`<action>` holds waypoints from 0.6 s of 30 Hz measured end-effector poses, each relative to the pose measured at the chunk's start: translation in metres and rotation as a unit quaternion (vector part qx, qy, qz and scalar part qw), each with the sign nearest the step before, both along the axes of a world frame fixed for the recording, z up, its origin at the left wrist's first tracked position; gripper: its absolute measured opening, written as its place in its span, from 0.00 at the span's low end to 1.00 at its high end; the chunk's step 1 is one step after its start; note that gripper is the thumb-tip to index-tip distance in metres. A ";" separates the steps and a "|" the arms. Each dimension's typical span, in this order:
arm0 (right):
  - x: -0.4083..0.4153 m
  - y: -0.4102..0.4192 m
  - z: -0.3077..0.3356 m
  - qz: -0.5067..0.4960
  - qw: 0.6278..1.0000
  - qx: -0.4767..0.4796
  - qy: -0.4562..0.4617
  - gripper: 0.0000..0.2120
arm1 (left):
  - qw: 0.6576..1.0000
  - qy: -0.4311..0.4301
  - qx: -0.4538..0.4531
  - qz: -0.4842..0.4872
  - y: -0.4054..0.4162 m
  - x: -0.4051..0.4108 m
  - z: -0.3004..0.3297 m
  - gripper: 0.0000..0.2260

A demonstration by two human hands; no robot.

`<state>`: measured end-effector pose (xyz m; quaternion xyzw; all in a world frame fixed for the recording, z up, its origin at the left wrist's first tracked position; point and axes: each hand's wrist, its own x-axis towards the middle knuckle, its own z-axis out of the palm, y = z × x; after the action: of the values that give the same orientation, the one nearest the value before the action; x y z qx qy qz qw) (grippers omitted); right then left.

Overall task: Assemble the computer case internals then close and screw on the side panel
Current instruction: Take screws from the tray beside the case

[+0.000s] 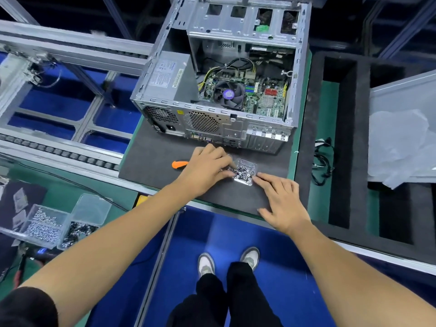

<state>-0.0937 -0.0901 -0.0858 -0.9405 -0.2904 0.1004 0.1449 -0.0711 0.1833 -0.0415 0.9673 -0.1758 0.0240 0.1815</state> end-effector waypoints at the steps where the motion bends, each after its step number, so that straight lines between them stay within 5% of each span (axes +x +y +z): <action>1: 0.000 0.000 0.000 0.000 1.000 0.003 -0.003 0.38 | 1.000 0.002 -0.003 0.000 -0.002 0.000 -0.001 0.10; 6: 0.001 0.001 -0.003 -0.003 1.000 0.014 -0.009 0.39 | 0.998 0.052 0.006 0.021 -0.016 -0.001 -0.006 0.14; 18: 0.001 0.000 -0.003 -0.013 0.999 0.039 -0.020 0.39 | 0.982 0.167 -0.055 0.074 -0.022 0.027 -0.006 0.02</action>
<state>-0.0926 -0.0898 -0.0885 -0.9398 -0.2844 0.0678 0.1766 -0.0438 0.1614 -0.0471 0.9564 -0.0696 -0.1149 0.2593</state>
